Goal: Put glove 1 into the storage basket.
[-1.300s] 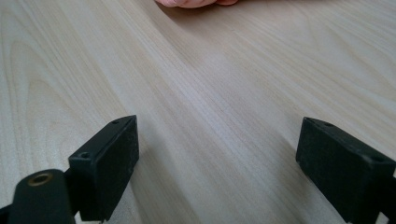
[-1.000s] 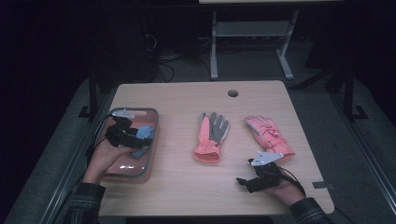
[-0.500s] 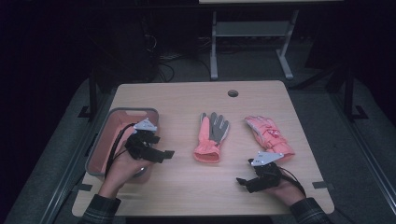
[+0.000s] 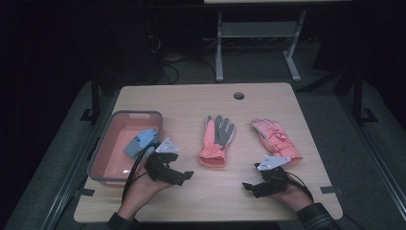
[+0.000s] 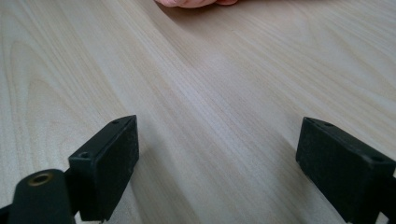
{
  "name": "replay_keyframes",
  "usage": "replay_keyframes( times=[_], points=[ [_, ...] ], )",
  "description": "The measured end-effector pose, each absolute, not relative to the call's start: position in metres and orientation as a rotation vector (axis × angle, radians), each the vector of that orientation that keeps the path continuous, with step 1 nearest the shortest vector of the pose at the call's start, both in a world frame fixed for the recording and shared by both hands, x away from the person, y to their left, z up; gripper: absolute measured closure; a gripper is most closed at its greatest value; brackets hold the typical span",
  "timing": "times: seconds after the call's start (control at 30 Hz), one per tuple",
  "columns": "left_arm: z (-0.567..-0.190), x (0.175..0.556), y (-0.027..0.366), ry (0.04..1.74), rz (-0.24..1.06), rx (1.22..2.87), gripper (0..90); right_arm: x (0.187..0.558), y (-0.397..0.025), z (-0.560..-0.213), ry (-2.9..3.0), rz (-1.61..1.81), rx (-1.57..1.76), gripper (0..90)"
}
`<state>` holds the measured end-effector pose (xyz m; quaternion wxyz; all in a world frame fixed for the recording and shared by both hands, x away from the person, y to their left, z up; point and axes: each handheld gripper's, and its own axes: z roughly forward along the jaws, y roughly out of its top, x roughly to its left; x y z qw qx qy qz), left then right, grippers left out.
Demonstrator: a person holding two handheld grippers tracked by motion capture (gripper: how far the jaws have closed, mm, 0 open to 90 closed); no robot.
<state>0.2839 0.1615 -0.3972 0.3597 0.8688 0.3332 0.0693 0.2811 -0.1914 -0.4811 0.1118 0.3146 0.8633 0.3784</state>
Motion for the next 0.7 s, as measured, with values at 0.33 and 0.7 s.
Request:
replay_keyframes(
  times=[0.33, 0.7],
  points=[
    [-0.429, 0.27, 0.145, 0.836, 0.166, 2.255, 14.4, 0.281, -0.192, -0.481, 2.533, 1.107, 0.924, 12.4],
    [-0.468, 0.261, 0.142, 0.859, 0.246, 2.257, 13.8, 0.279, -0.188, -0.478, 2.591, 1.056, 0.894, 8.3]
  ],
)
